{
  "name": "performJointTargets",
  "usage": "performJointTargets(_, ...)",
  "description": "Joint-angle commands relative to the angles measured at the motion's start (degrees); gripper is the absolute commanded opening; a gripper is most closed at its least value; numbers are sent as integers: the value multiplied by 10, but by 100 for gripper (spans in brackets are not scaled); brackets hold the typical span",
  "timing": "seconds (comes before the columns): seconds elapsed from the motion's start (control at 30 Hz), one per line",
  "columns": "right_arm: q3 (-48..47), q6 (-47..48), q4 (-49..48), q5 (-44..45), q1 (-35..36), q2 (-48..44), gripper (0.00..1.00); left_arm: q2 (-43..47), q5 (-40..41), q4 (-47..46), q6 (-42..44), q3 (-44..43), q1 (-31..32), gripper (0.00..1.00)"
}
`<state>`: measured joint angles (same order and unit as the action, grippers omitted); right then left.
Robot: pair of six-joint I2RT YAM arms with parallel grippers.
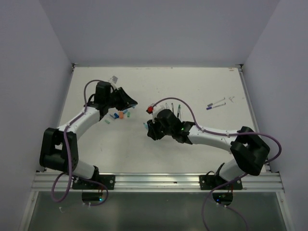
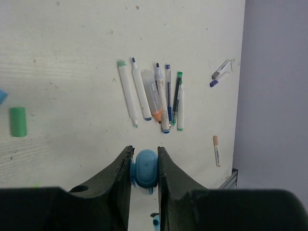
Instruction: Open the pen caps
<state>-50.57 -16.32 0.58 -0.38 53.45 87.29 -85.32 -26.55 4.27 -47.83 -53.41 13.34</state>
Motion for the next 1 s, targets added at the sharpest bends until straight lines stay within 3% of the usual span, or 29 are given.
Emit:
performJointTargets(0.0,1,-36,-95,-187,-11,-13,0,38,4,-62,20,14,-4,0)
performJointTargets(0.1,-29,-35,-38,-145,-11,-12,0,48,31,4,41,-5,-4,0)
performJointTargets(0.23,-61,-45,63,-6,-37,-15,0,62,109,83,83,-5,-4,0)
performJointTargets(0.6,-57,-58,206,107,-121,-25,3,87,141,21,67,151,-3,0)
performJointTargets(0.73,-14,-68,208,108,-147,-32,5,77,174,26,80,161,-3,0)
performJointTargets(0.97,22,-80,200,108,-156,-22,5,54,163,-3,84,186,-3,0)
